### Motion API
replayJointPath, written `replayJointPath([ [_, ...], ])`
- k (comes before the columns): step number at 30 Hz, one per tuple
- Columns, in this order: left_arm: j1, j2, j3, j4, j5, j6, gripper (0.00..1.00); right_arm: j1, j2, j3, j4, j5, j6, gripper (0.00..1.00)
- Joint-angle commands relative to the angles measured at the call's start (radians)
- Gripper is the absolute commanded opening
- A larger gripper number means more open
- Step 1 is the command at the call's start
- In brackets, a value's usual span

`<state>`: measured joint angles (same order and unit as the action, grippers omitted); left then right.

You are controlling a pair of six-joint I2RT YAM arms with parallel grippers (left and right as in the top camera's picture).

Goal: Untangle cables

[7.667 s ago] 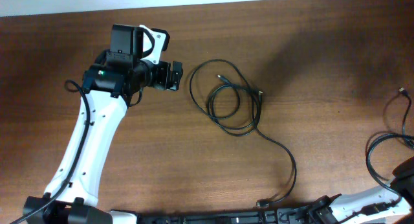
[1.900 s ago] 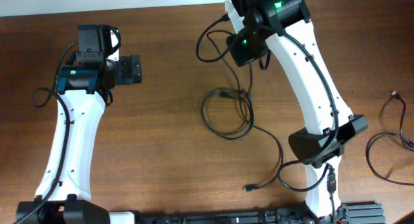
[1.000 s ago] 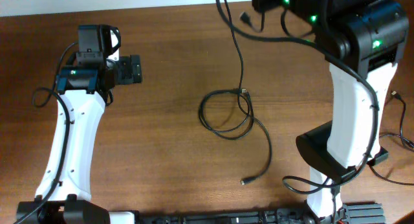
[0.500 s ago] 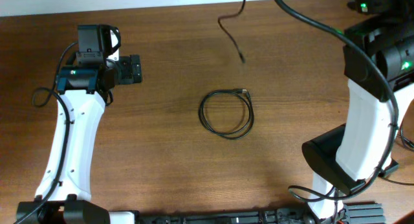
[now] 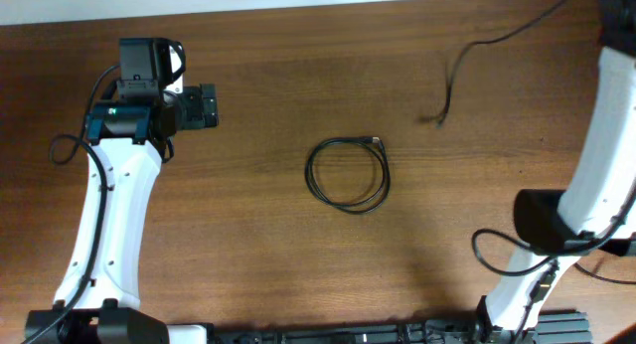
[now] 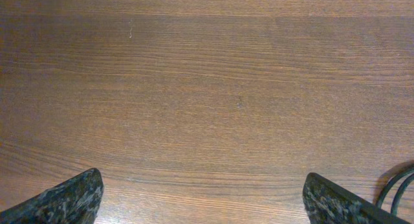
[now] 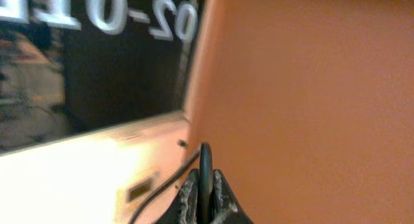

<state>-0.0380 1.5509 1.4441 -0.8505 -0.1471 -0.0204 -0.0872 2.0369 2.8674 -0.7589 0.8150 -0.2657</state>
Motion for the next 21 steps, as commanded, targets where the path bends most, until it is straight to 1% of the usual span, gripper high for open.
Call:
replayJointPath([
  [1,0.002,-0.021,0.012,0.000,-0.007,-0.010,0.99,-0.140,-0.002,-0.121,-0.063,-0.016,0.167,0.04],
  [2,0.002,-0.021,0.012,0.000,-0.007,-0.010,0.99,-0.187,-0.002,-0.176,-0.095,-0.065,0.203,0.04],
  [5,0.002,-0.021,0.012,0.000,-0.007,-0.010,0.99,-0.297,-0.002,-0.335,-0.129,-0.106,0.289,0.04],
  [8,0.002,-0.021,0.012,0.000,-0.007,-0.010,0.99,-0.376,-0.002,-0.455,-0.151,-0.138,0.309,0.04],
  [11,0.002,-0.021,0.012,0.000,-0.007,-0.010,0.99,-0.466,-0.002,-0.587,-0.185,-0.180,0.379,0.04],
  [13,0.002,-0.021,0.012,0.000,-0.007,-0.010,0.99,-0.519,-0.001,-0.665,-0.184,-0.270,0.389,0.04],
  [17,0.002,-0.021,0.012,0.000,-0.007,-0.010,0.99,-0.627,0.001,-0.821,-0.183,-0.447,0.496,0.04],
  [20,0.002,-0.021,0.012,0.000,-0.007,-0.010,0.99,-0.679,0.005,-0.901,-0.177,-0.575,0.511,0.04],
  [21,0.002,-0.021,0.012,0.000,-0.007,-0.010,0.99,-0.688,0.008,-0.913,-0.182,-0.599,0.511,0.06],
])
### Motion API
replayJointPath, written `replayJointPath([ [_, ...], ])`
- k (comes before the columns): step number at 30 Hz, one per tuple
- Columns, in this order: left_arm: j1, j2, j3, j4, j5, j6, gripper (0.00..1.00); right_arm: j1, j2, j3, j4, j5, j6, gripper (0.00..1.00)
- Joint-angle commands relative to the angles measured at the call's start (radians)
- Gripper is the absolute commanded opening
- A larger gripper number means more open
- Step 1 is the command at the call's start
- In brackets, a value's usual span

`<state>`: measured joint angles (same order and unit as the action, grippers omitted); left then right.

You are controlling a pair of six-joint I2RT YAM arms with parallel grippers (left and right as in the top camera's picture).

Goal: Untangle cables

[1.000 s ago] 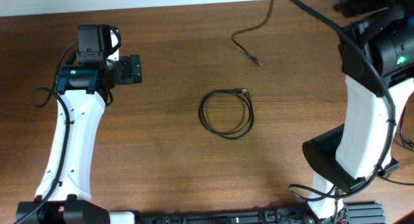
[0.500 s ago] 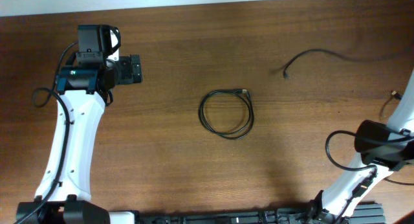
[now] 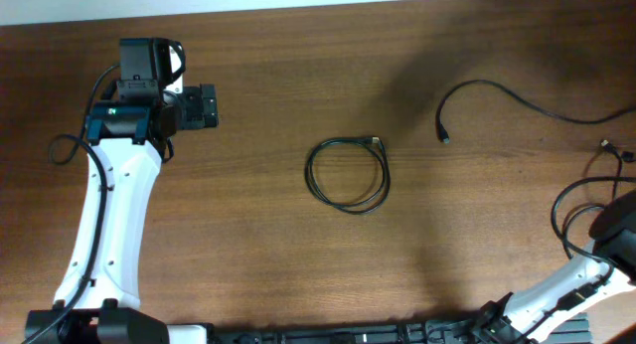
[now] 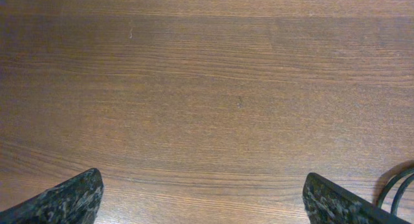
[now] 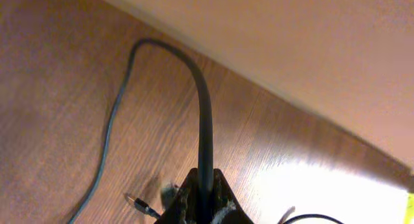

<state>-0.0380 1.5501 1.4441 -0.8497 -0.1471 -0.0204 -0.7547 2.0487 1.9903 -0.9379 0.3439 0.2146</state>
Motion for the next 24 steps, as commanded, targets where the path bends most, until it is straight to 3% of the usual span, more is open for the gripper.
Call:
replayJointPath([
  [1,0.002,-0.021,0.012,-0.001,-0.007,-0.010,0.99,-0.025,-0.001,-0.043,-0.006,-0.137,0.031,0.17],
  [2,0.002,-0.021,0.012,-0.001,-0.007,-0.010,0.99,-0.027,0.002,-0.051,-0.010,-0.147,0.030,0.32],
  [3,0.002,-0.021,0.012,-0.001,-0.007,-0.010,0.99,-0.027,0.002,-0.064,-0.015,-0.158,0.030,0.85],
  [4,0.002,-0.021,0.012,-0.001,-0.007,-0.010,0.99,-0.025,0.002,-0.066,-0.024,-0.168,0.030,0.99],
  [8,0.002,-0.021,0.012,-0.001,-0.007,-0.010,0.99,-0.025,0.002,-0.066,-0.044,-0.345,0.029,0.99],
  [10,0.002,-0.021,0.012,-0.001,-0.007,-0.010,0.99,-0.024,0.002,-0.066,-0.055,-0.584,0.024,0.99],
  [12,0.002,-0.021,0.012,-0.001,-0.007,-0.010,0.99,-0.014,0.002,-0.066,-0.070,-0.788,-0.056,0.99],
  [14,0.002,-0.021,0.012,-0.001,-0.007,-0.010,0.99,0.014,0.002,-0.066,-0.093,-0.865,-0.129,0.99],
  [17,0.002,-0.021,0.012,-0.001,-0.007,-0.010,0.99,0.131,0.002,-0.066,-0.185,-0.866,-0.296,0.99],
  [24,0.002,-0.021,0.012,-0.001,-0.007,-0.010,0.99,0.454,0.013,-0.068,-0.172,-0.756,-0.295,0.99],
])
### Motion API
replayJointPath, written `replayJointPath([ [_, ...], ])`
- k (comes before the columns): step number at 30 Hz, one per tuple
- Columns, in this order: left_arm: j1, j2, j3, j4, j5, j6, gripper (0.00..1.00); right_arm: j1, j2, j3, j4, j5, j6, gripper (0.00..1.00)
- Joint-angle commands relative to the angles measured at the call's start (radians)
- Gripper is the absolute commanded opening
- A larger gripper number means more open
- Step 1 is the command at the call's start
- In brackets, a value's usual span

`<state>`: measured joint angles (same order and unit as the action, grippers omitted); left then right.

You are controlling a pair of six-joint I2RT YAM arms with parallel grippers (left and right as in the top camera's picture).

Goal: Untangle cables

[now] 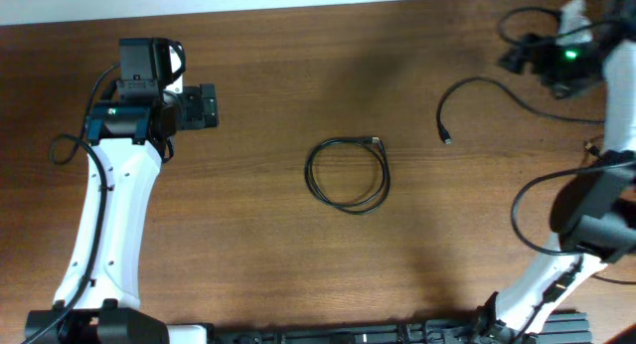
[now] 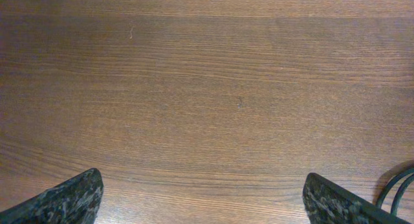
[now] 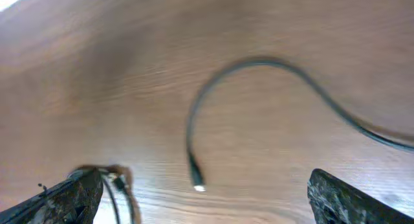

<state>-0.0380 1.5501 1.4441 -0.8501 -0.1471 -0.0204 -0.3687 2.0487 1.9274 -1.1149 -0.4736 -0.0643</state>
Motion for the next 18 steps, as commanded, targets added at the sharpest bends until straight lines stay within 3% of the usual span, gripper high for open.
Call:
replayJointPath([
  [1,0.002,-0.021,0.012,0.000,-0.007,-0.010,0.99,0.105,0.019,-0.005,0.012,0.108,-0.006,0.99],
  [4,0.002,-0.021,0.012,0.000,-0.007,-0.010,0.99,0.194,0.048,-0.005,0.014,0.274,0.064,0.99],
  [9,0.002,-0.021,0.012,-0.001,-0.007,-0.010,0.99,0.312,0.141,-0.005,0.007,0.318,0.039,0.98],
  [14,0.002,-0.021,0.012,0.000,-0.007,-0.010,0.99,0.344,0.242,-0.005,-0.042,0.344,0.039,0.88],
  [16,0.002,-0.021,0.012,0.000,-0.007,-0.010,0.99,0.344,0.281,-0.005,-0.086,0.359,0.038,0.72],
  [18,0.002,-0.021,0.012,0.000,-0.007,-0.010,0.99,0.344,0.294,-0.005,-0.098,0.372,0.038,0.70],
])
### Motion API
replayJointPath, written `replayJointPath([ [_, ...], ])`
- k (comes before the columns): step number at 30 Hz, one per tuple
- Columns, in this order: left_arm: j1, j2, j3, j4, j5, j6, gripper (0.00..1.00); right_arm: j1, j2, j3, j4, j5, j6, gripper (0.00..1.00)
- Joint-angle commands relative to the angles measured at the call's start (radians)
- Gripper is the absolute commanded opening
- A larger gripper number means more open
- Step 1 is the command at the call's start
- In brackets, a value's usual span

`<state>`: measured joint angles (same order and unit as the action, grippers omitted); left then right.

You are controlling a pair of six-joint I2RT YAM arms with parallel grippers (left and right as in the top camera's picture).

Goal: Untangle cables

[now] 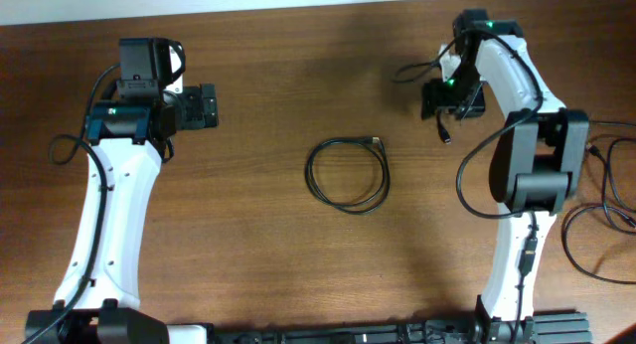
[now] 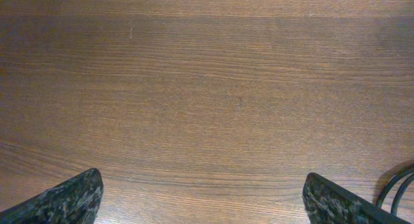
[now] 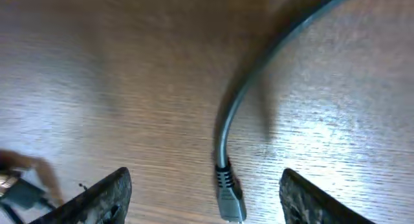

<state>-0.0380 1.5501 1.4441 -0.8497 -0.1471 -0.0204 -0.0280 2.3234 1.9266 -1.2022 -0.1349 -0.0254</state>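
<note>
A black cable lies coiled in a loop at mid-table. A second, loose grey-black cable ends in a plug at the right rear. In the right wrist view that plug lies on the wood between the fingers of my right gripper, which hangs open just above it and touches nothing. My left gripper is open over bare wood at the left rear. In its wrist view the left gripper holds nothing, and only a bit of the coiled cable shows at the lower right.
The brown wooden table fills the view. Loose loops of wiring hang beside the right arm at the table's right edge. A thin wire arcs just left of the right wrist.
My right arm has moved from the far right rear corner leftwards and closer to the table. It is still open, now over the loose cable's plug. The left arm and the coil are unchanged.
My right gripper was first shut on the loose cable, out past the table's right rear corner. Then it still held the cable, which lay curved on the table. Later it was open and the cable lay free. Now it hangs over the plug end.
</note>
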Motion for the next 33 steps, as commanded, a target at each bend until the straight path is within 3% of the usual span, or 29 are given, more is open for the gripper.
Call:
replayJointPath([
  [1,0.002,-0.021,0.012,-0.001,-0.007,-0.010,0.99,0.003,0.024,-0.005,-0.013,0.042,-0.001,0.70],
  [3,0.002,-0.021,0.012,-0.001,-0.007,-0.010,0.99,0.004,0.034,-0.005,-0.035,0.047,-0.037,0.70],
  [10,0.002,-0.021,0.012,-0.001,-0.007,-0.010,0.99,0.004,0.035,-0.061,-0.034,0.065,-0.050,0.50],
  [13,0.002,-0.021,0.012,-0.001,-0.007,-0.010,0.99,0.004,0.035,-0.130,0.021,0.066,-0.050,0.49],
  [18,0.002,-0.021,0.012,-0.001,-0.007,-0.010,0.99,0.003,0.035,-0.143,0.044,0.069,-0.049,0.04],
  [21,0.002,-0.021,0.012,-0.001,-0.007,-0.010,0.99,-0.005,0.034,-0.094,0.020,0.064,-0.045,0.04],
  [25,0.002,-0.021,0.012,-0.001,-0.007,-0.010,0.99,-0.078,0.034,0.106,-0.057,0.082,0.021,0.04],
  [30,0.002,-0.021,0.012,-0.001,-0.007,-0.010,0.99,-0.321,0.034,0.403,-0.256,0.097,0.093,0.04],
  [33,0.002,-0.021,0.012,-0.001,-0.007,-0.010,0.99,-0.474,0.034,0.463,-0.322,0.132,0.094,0.04],
])
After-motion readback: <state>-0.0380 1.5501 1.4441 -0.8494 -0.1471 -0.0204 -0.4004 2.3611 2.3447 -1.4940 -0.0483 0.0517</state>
